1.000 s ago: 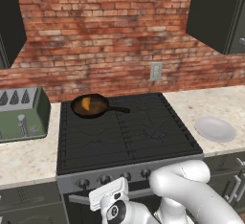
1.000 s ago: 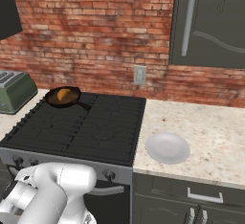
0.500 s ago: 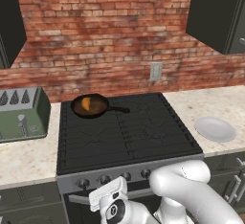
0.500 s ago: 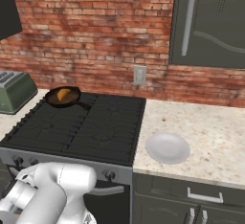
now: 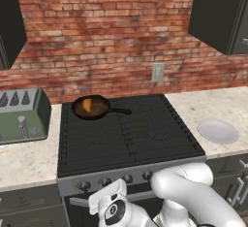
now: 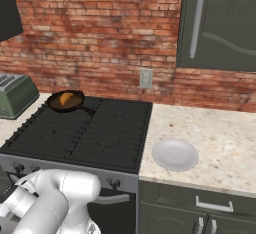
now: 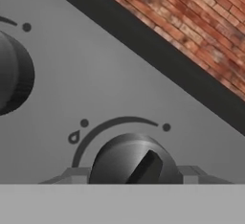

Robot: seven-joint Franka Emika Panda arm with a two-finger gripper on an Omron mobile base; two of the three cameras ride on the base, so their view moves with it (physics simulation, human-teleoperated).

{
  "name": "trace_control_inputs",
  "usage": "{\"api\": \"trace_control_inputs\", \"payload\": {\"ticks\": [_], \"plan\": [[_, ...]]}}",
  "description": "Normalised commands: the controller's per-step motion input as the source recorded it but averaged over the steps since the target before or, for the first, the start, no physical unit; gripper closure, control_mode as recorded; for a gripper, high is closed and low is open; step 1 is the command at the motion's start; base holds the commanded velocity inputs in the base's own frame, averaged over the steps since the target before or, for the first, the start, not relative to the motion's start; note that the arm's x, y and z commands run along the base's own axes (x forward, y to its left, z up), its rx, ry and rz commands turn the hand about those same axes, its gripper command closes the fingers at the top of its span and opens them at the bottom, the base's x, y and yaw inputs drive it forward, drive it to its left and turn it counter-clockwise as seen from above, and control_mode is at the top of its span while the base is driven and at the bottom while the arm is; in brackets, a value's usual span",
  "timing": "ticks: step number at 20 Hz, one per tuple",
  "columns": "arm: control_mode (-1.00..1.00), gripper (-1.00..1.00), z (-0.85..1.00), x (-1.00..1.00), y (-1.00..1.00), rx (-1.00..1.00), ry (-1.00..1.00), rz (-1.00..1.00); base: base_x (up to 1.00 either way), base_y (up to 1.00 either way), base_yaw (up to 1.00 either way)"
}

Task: Pick the croissant and place it on the pan. Then turn on the stove to warm the croissant.

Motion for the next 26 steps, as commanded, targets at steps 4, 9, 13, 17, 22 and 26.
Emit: {"api": "trace_control_inputs", "payload": {"ticks": [4,9,13,17,22,26], "plan": [[-1.00,1.00,0.25,0.15,0.15,-0.03,0.19,0.05,0.00,0.00,0.00],[-1.00,1.00,0.29,0.20,0.03,-0.01,0.18,0.09,0.00,0.00,0.00],[-1.00,1.00,0.22,0.21,0.00,0.00,0.18,0.11,0.00,0.00,0.00],[-1.00,1.00,0.02,0.20,0.00,-0.03,0.06,0.12,0.00,0.00,0.00],[-1.00,1.00,0.00,0.18,0.00,-0.11,0.00,0.16,0.00,0.00,0.00],[-1.00,1.00,0.00,0.13,0.00,-0.18,0.00,0.22,0.00,0.00,0.00]]}}
